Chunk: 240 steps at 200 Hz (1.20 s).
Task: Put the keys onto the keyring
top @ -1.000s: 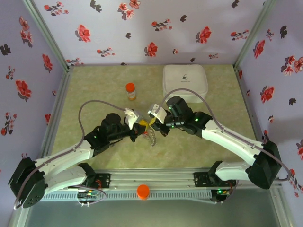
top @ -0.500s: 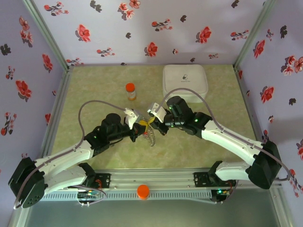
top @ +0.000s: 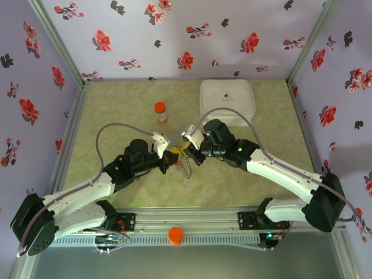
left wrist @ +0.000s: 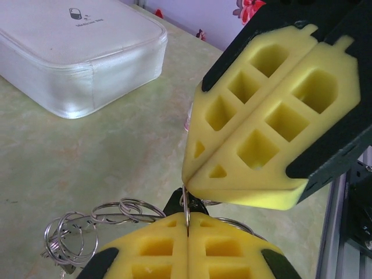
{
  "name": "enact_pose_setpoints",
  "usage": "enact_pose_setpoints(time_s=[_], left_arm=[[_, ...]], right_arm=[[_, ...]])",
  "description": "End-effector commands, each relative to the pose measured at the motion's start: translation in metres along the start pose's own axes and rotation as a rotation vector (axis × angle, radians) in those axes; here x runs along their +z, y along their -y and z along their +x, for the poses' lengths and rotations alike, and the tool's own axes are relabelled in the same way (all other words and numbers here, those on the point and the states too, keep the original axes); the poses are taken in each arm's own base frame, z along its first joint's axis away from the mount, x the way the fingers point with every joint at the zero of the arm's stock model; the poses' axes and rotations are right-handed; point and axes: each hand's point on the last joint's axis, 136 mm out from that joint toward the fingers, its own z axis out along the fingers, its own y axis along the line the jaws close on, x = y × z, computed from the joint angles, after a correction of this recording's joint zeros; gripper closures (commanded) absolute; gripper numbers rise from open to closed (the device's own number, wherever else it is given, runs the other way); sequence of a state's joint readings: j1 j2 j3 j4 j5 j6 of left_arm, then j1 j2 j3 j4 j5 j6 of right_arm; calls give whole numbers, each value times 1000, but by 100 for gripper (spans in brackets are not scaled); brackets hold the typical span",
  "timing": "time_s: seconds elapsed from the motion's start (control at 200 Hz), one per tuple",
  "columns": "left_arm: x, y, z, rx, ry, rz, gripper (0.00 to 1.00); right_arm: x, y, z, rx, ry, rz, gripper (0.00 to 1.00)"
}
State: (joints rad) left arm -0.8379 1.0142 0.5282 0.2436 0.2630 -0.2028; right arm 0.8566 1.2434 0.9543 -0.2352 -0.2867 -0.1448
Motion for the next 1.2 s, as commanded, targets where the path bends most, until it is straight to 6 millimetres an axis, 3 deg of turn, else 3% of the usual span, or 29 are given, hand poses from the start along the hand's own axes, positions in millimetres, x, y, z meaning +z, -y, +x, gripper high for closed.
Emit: enact_pose_setpoints(time_s=[0.0,0.46,0.755,1.195], left_arm=[[-7,16,-15,56,68,66,100],[-7,12,-13,94,84,48,100],[-12,3,-21,172,120,-18,100],[-19,13,-34,383,219,-18,100]], right_arm=[[-3,23,-14,46,59,122,100],[0,25,-10,176,55,138,100],[6,14,0,220,11,80,100],[-2,-8,2,225,-13,-50,99]])
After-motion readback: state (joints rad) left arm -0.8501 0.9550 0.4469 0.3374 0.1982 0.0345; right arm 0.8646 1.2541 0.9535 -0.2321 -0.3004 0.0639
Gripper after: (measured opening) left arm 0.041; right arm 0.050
